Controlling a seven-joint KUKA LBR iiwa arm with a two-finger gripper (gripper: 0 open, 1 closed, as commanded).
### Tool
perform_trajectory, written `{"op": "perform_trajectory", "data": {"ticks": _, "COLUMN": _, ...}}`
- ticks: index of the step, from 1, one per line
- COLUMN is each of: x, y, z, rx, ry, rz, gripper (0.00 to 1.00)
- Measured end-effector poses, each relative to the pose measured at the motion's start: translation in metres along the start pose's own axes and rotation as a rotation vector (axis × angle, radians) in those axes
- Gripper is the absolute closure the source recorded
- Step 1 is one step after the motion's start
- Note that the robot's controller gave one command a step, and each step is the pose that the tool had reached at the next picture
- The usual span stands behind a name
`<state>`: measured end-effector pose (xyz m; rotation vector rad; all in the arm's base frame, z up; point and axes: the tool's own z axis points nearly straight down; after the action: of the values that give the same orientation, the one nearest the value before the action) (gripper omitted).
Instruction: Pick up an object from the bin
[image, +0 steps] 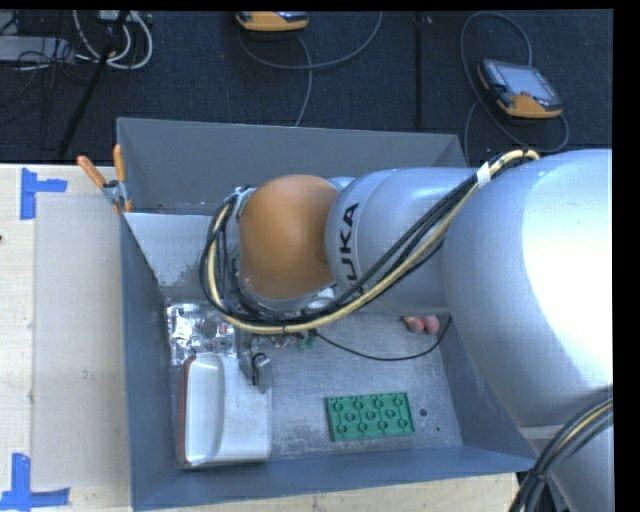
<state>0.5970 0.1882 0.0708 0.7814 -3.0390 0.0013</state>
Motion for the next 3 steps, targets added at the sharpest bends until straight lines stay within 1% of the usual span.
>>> {"op": "perform_trajectory", "data": {"ticks": 1, "x": -0.003, "y": -0.003, "z": -0.004, "rx": 0.003, "ry": -0.015, "rz": 0.007, "gripper": 1.00}}
{"op": "perform_trajectory", "data": {"ticks": 2, "x": 0.016, "y": -0.007, "z": -0.229, "rx": 0.003, "ry": -0.015, "rz": -0.022, "gripper": 1.00}}
{"op": "perform_trajectory", "data": {"ticks": 3, "x": 0.073, "y": 0.027, "z": -0.141, "rx": -0.003, "ry": 0.008, "rz": 0.047, "gripper": 1.00}}
